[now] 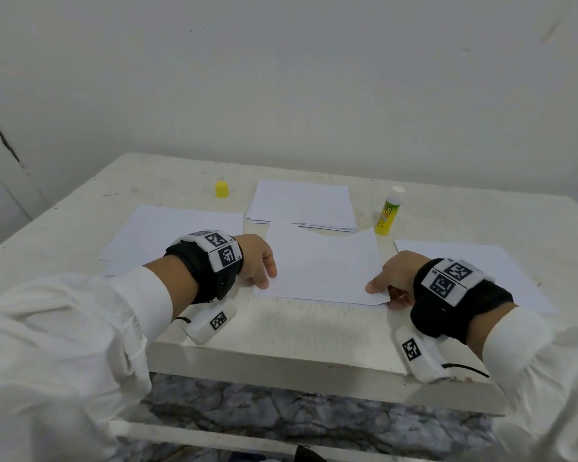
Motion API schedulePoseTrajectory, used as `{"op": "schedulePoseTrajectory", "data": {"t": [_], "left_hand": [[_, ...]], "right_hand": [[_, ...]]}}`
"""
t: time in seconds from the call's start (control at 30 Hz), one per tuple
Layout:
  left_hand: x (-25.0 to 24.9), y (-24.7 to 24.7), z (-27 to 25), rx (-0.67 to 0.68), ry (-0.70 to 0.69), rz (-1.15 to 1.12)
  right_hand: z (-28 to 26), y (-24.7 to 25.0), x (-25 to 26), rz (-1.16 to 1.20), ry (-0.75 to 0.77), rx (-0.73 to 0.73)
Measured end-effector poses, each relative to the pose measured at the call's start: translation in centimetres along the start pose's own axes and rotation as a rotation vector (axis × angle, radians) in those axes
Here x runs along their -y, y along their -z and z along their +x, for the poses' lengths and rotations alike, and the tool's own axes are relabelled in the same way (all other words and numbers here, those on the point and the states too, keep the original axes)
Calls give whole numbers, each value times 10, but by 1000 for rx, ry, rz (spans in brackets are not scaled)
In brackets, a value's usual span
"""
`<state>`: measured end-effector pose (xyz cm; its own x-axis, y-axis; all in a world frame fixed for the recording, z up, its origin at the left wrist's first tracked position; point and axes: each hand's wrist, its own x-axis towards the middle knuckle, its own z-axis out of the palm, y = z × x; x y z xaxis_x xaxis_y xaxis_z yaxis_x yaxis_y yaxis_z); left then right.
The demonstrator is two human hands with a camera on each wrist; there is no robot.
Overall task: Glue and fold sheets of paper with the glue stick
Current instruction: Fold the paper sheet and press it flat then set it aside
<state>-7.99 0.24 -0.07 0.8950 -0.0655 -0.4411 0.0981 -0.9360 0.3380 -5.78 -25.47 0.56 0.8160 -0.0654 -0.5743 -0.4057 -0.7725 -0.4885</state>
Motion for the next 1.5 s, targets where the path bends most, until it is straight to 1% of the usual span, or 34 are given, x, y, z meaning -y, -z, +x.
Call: {"op": "schedulePoseTrajectory", "data": {"t": [0.07, 0.13, 0.3, 0.47, 0.57, 0.73, 0.9, 1.0, 1.07, 1.2, 1.37, 1.5], "left_hand": [[-1, 0, 0, -5, -3, 36], [-2, 1, 1, -4, -4, 63], [-2, 1, 2, -2, 2, 95], [-3, 3, 3, 0, 10, 88], [-2, 2, 3, 3, 18, 88], [-2, 3, 3, 6, 24, 85], [-2, 3, 4, 11, 29, 79], [-1, 3, 4, 16, 29, 73], [-2, 3, 4, 14, 28, 68], [-3, 3, 3, 9, 30, 58], [-5, 2, 1, 8, 38, 50], [-6, 3, -1, 6, 36, 54]], "right_hand": [[-3, 4, 4, -171, 28, -19], [-5, 10, 5, -273, 49, -18], [-9, 16, 1, -375, 114, 30], [-7, 16, -2, -468, 173, 26], [-2, 15, -4, -475, 181, -10], [-6, 15, -2, -466, 178, 38], [0, 14, -3, -489, 188, -11], [0, 13, -3, -518, 182, 7], [0, 13, -3, -496, 173, -5], [1, 11, -2, -543, 157, -1], [7, 8, -1, -471, 144, -48], [12, 8, -2, -483, 135, -60]]}}
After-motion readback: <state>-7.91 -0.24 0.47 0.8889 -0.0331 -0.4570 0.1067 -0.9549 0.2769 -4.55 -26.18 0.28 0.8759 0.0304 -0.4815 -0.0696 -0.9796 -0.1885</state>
